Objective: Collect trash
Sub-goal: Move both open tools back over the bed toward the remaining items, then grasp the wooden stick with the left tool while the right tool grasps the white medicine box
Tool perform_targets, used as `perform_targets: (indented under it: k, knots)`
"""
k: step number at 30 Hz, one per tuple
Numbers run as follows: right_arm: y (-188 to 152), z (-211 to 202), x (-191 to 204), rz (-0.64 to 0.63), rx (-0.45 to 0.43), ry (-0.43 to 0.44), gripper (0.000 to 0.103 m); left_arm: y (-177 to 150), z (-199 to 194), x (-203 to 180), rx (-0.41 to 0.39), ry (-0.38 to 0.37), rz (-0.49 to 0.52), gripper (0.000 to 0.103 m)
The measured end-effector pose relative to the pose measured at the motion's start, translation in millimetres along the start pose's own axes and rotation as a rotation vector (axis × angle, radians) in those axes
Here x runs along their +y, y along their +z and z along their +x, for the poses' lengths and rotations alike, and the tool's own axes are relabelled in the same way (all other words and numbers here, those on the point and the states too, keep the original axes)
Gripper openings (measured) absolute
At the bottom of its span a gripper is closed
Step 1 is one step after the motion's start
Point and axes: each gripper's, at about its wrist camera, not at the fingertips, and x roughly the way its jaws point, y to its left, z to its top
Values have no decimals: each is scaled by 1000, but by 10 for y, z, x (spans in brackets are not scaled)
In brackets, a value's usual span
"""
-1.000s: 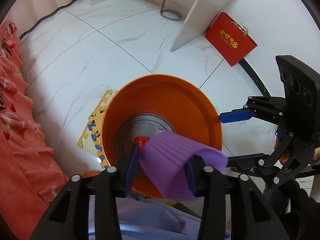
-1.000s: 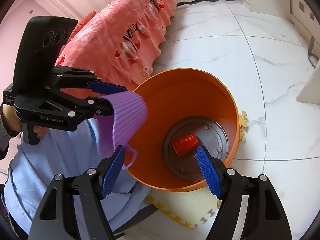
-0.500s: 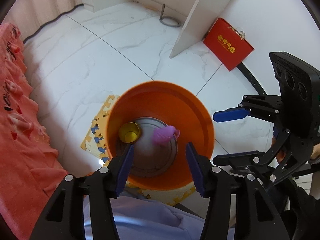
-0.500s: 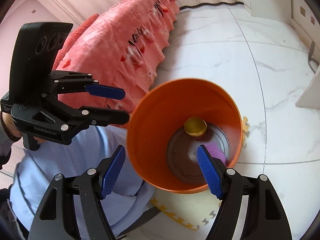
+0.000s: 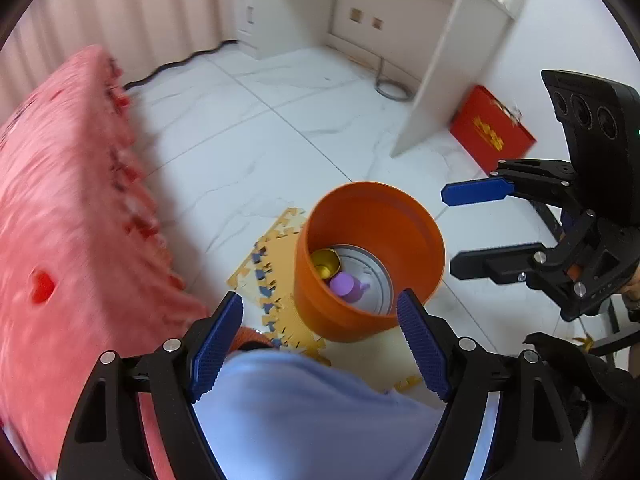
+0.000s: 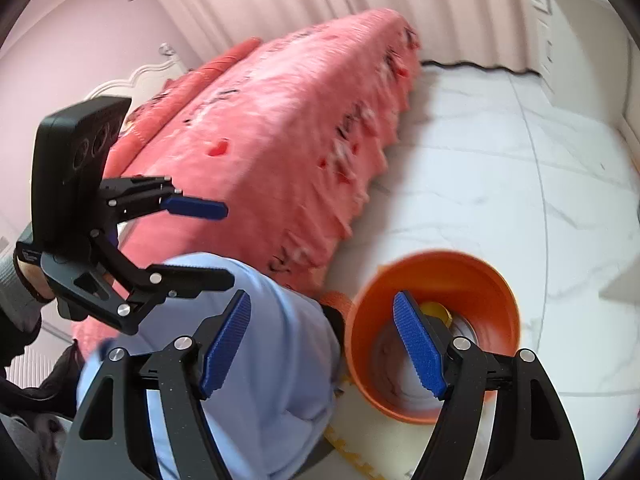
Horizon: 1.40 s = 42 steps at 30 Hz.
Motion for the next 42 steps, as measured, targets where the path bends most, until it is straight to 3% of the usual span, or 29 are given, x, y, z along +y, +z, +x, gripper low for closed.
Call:
perform_targets:
  k: [4,9,12,22,32,42]
  knots:
    - [155,-17,340,-64,-16,37,77,-252,-346,110,-45,73,-67,86]
    - [339,14,838,-150,-34,101,79,-541,-685,190,-72,143,-145,87]
    - [408,74,1154,-198,-32,140,79,-766,-895,225,-89,186,-192,94]
    - [515,392,2164,-333,2,281,79,-1576,-1445,525,-142,289,-395,94]
    - [571,822,2927,-422,55,376,79,-2389,-1824,930,-172,376,-634,94]
    - [702,1281,3550,-518,109,432,79,-2807,-2036,1394,-190,428,-736,94]
